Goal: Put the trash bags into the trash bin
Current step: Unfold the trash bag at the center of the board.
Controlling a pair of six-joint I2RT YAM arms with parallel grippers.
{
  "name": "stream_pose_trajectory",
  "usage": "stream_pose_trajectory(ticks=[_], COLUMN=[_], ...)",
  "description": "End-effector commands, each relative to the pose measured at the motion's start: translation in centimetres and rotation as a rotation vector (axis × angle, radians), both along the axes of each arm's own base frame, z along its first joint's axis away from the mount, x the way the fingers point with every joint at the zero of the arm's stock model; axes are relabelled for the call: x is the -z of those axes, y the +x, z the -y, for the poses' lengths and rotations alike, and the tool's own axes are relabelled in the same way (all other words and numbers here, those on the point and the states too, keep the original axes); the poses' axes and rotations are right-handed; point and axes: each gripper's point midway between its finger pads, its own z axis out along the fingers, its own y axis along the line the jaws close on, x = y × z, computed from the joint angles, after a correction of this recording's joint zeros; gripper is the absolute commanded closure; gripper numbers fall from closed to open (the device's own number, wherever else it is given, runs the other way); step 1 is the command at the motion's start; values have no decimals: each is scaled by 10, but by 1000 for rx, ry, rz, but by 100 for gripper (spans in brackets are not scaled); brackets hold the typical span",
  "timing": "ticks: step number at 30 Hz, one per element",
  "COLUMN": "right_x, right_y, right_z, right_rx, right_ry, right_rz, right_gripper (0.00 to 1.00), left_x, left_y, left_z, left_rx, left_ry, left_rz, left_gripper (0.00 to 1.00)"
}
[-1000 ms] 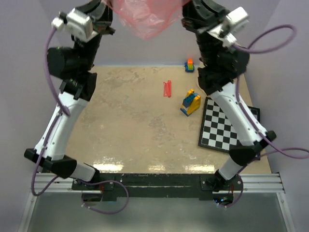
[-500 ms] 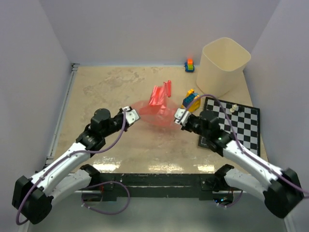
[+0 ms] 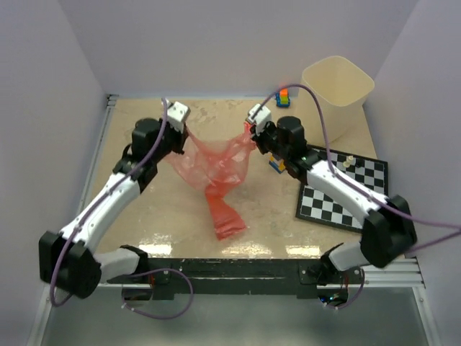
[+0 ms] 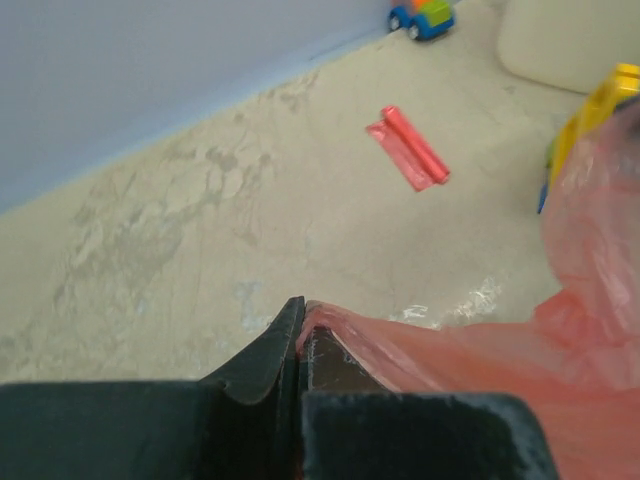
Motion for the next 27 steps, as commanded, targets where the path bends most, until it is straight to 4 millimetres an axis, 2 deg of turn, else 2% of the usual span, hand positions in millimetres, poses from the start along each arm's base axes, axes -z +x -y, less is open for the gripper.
stream_pose_trajectory(ticks=[1, 2, 3, 4, 5, 7, 8, 9, 10, 11, 12, 14, 15, 16, 17, 18, 19, 20, 21, 22, 23, 24, 25, 26, 27], right_x=[-37, -48, -67, -90, -116, -191, -218, -257, -293, -330, -370, -434, -460, -475, -489, -493, -490, -479, -453, -406, -319, -230, -134, -70, -14], right_y=[91, 112, 135, 155, 169, 186, 189, 186, 179, 163, 139, 82, 48, 20, -10, -29, -41, -43, -35, -19, 6, 17, 16, 4, -14], right_z=[-4, -7, -11, -15, -19, -24, -24, -21, -15, -9, 1, 20, 30, 37, 44, 44, 37, 24, 7, -11, -30, -36, -34, -23, -9], right_rx=[132, 147, 164, 181, 185, 189, 194, 199, 214, 209, 201, 168, 148, 130, 117, 115, 108, 95, 82, 70, 54, 36, 11, -15, -42], right_ry=[83, 90, 107, 124, 140, 199, 228, 281, 334, 406, 490, 649, 731, 788, 836, 854, 851, 805, 700, 594, 449, 282, 103, -28, -132], right_rz=[13, 26, 59, 101, 155, 319, 383, 475, 565, 654, 751, 934, 1030, 1100, 1178, 1229, 1255, 1248, 1214, 1121, 954, 791, 623, 511, 383], right_gripper=[100, 100, 100, 100, 100, 100, 100, 100, 100, 100, 100, 100, 100, 100, 100, 100, 100, 100, 100, 100, 100, 100, 100, 100, 100], left_x=[-28, -40, -55, -77, -105, -162, -213, -245, -281, -316, -354, -418, -443, -464, -478, -484, -484, -468, -444, -399, -329, -253, -171, -102, -51], left_y=[71, 91, 107, 126, 140, 162, 163, 161, 156, 146, 131, 89, 65, 42, 19, -2, -21, -24, -20, -8, 3, 4, -3, -22, -46], left_z=[-22, -25, -31, -38, -42, -46, -46, -45, -44, -44, -47, -53, -57, -60, -55, -49, -34, -15, 11, 40, 71, 93, 104, 109, 105], left_rx=[-153, -164, -180, -196, -193, -183, -161, -140, -118, -97, -84, -66, -68, -95, -121, -159, -145, -105, -19, 97, 250, 378, 471, 566, 620], left_ry=[-142, -157, -182, -213, -246, -261, -269, -274, -285, -303, -330, -395, -424, -444, -436, -399, -385, -343, -295, -219, -122, -42, 32, 109, 154], left_rz=[-139, -137, -130, -101, -49, 93, 213, 296, 398, 505, 626, 863, 966, 1077, 1177, 1281, 1369, 1383, 1326, 1199, 1016, 816, 621, 452, 329], left_gripper=[100, 100, 100, 100, 100, 100, 100, 100, 100, 100, 100, 100, 100, 100, 100, 100, 100, 100, 100, 100, 100, 100, 100, 100, 100])
